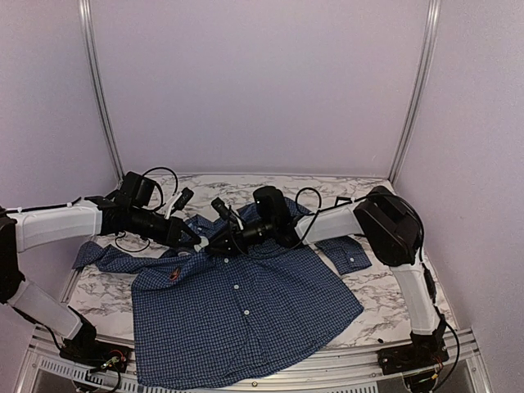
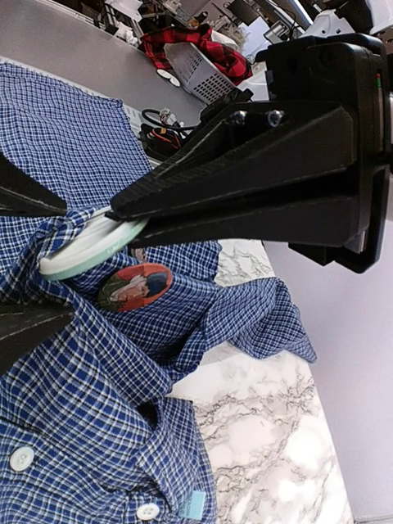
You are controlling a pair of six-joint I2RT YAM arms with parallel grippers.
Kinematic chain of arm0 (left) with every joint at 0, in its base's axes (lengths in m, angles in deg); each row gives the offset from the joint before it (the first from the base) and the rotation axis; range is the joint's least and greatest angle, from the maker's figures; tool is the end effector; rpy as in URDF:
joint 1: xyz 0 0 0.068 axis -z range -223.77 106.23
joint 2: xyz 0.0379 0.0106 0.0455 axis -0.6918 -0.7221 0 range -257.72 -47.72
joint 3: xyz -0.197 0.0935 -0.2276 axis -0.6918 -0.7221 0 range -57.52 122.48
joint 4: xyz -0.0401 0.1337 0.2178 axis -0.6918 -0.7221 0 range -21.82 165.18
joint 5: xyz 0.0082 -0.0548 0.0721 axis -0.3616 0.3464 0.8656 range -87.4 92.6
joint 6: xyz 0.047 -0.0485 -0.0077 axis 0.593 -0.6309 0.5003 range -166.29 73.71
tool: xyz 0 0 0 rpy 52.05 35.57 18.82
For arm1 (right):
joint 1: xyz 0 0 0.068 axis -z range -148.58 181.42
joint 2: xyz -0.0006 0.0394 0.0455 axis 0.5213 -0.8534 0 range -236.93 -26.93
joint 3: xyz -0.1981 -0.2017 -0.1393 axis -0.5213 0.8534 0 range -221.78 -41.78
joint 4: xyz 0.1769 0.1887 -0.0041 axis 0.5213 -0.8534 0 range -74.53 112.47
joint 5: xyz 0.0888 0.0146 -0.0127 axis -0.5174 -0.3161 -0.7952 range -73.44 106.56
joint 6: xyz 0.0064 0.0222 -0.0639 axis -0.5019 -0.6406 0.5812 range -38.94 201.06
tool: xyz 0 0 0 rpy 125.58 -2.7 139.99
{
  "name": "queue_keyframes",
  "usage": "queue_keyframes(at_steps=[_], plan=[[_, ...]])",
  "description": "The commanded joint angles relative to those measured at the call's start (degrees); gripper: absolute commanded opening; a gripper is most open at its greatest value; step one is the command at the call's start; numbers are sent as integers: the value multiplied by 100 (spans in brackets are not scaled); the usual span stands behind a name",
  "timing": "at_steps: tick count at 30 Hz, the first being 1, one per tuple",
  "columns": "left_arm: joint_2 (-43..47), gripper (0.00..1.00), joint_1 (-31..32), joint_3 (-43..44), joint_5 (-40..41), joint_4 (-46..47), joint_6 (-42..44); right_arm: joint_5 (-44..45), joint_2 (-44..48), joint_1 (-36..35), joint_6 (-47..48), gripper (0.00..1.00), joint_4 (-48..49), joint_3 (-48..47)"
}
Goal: Remove the brooch from the garment
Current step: Pass from the left arm to the right
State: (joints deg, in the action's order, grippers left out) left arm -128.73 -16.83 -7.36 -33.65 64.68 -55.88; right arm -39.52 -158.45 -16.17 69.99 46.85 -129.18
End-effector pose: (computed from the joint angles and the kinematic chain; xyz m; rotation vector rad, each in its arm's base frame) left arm 0.2520 -0.1643 0.2666 0.6889 2.2404 -1.0494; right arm 0.3291 0.4276 0.1830 -1.3122 1.6320 1.5863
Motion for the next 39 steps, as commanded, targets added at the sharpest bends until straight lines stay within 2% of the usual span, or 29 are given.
queue_keyframes(at_steps=[1,5,12,18,22,26,32,39], plan=[[13,0,7,152,-151,100,3,53,-111,3,-134,36,-28,-251],[229,0,49,-211,75,730,-477,152,-43,-21,-463,39,211,-125],[609,0,153,-893,667,2021,-1287,243,70,-63,-864,38,615,162],[919,0,312,-1490,1366,2932,-1865,1054,424,-65,-1269,43,680,508],[1093,0,463,-1999,2052,3760,-2395,1642,722,-122,-1430,48,522,707],[1124,0,606,-2356,2508,4456,-2779,2278,785,-332,-1288,51,-26,572],[1090,0,804,-2577,2995,4975,-3077,3387,680,-621,-1352,54,-697,274],[1052,0,992,-2717,3287,5275,-3233,3854,542,-794,-1490,57,-835,130]])
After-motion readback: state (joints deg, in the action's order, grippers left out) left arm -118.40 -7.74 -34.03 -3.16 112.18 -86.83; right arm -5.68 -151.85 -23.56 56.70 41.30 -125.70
